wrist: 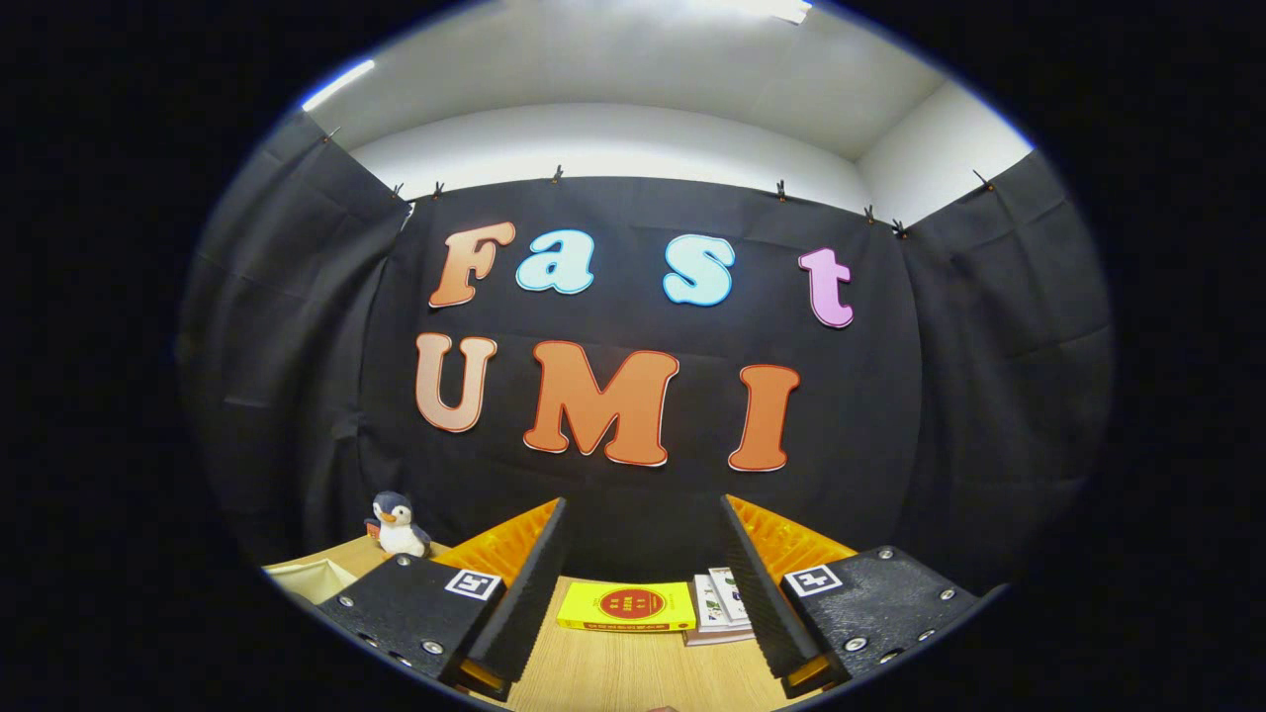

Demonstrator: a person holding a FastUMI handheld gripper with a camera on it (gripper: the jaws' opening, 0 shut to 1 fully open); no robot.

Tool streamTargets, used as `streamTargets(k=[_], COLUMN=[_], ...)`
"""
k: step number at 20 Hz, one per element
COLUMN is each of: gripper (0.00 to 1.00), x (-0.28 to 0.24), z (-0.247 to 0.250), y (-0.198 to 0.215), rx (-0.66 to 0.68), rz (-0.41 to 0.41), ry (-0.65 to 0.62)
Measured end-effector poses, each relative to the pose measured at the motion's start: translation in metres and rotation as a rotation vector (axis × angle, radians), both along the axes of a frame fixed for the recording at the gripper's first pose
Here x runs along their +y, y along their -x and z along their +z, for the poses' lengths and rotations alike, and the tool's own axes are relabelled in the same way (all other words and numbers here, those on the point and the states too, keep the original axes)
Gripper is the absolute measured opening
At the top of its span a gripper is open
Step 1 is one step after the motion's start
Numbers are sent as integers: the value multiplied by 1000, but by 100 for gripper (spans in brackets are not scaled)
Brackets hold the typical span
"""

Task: Open the storage box then place both shoes into the box .Put the left shoe in first, then the right shoe, with the right side of both shoes facing outward in a uniform manner.

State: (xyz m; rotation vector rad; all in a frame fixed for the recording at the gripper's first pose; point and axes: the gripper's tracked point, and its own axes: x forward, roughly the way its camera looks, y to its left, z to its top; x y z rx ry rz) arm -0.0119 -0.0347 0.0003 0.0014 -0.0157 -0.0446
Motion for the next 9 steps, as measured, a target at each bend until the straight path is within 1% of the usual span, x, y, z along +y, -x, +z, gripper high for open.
streamTargets(k=[9], gripper=[91], x=[17], z=[-2], y=[-3], rx=[10], rz=[45], ry=[-8])
